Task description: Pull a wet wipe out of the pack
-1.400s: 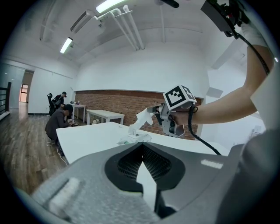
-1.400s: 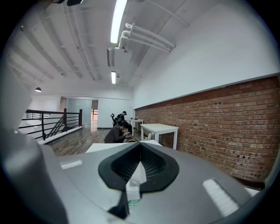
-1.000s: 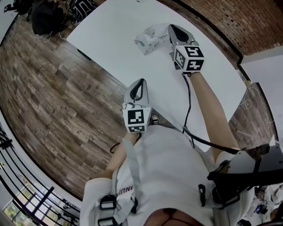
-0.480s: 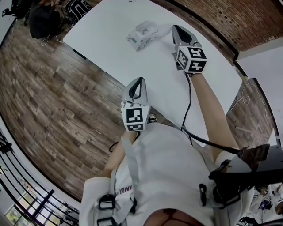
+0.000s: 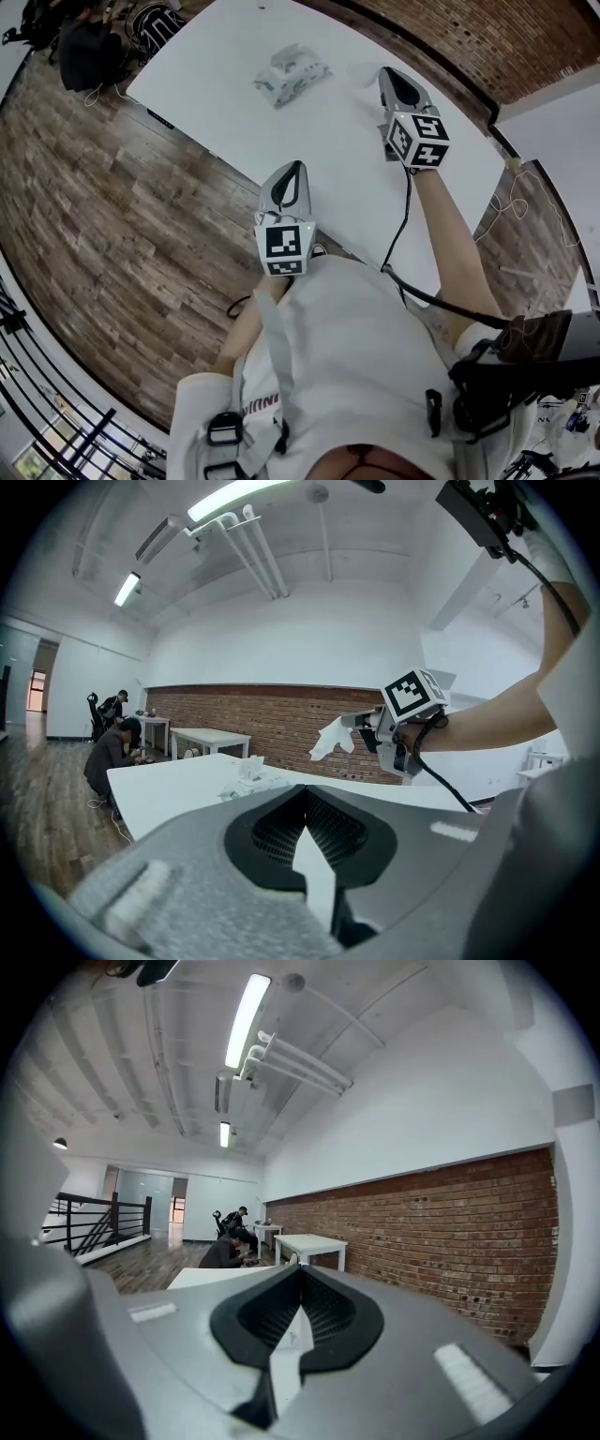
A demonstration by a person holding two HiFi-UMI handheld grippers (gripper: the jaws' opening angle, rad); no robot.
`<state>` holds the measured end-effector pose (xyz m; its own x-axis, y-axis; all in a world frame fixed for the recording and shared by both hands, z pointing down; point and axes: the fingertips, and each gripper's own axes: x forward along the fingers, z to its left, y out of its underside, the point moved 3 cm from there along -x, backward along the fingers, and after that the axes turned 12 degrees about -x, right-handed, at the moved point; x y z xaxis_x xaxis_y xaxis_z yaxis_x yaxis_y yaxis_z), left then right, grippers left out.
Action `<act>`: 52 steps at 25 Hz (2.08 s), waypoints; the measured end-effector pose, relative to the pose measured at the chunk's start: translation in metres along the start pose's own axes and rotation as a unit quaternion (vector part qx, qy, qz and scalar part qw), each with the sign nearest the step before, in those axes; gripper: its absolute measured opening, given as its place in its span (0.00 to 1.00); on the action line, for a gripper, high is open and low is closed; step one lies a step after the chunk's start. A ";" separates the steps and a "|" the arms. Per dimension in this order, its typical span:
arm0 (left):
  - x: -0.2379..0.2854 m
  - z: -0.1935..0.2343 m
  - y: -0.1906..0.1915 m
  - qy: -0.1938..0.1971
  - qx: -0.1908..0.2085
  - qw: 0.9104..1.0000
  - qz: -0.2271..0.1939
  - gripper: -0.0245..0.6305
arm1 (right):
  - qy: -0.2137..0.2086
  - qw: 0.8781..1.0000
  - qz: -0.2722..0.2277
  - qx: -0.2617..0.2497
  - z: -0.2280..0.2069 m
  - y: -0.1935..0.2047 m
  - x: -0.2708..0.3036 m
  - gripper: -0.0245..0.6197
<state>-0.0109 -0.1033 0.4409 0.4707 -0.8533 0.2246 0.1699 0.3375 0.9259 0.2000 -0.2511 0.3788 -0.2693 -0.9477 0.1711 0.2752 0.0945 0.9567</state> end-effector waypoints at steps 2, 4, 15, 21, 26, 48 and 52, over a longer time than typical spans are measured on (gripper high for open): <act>0.000 0.000 0.000 -0.005 0.002 1.000 0.000 0.04 | 0.002 1.000 0.006 0.003 -0.006 0.008 -0.006 0.05; 0.000 0.003 -0.001 -0.013 0.003 1.000 0.000 0.04 | 0.000 1.000 0.011 0.008 -0.009 0.015 -0.010 0.05; 0.000 0.003 0.003 -0.017 0.006 1.000 0.008 0.04 | -0.019 0.999 0.033 -0.010 0.006 0.040 -0.029 0.05; 0.000 0.004 0.005 -0.019 0.006 1.000 0.010 0.04 | -0.054 0.997 0.059 -0.017 0.043 0.065 -0.041 0.05; 0.000 0.007 0.004 -0.017 0.007 1.000 0.011 0.04 | -0.070 0.994 0.082 -0.005 0.066 0.084 -0.052 0.05; 0.008 0.006 0.013 -0.013 0.003 1.000 0.021 0.04 | -0.201 0.957 0.210 0.000 0.156 0.174 -0.092 0.05; 0.006 0.007 0.012 -0.015 0.001 1.000 0.020 0.04 | -0.221 0.943 0.246 0.020 0.164 0.187 -0.092 0.05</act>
<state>-0.0118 -0.1074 0.4556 0.4508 -0.8505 0.2710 0.1487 0.3710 0.9167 0.1254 -0.0964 0.5809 -0.4792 -0.5669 0.6700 0.4342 0.5104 0.7423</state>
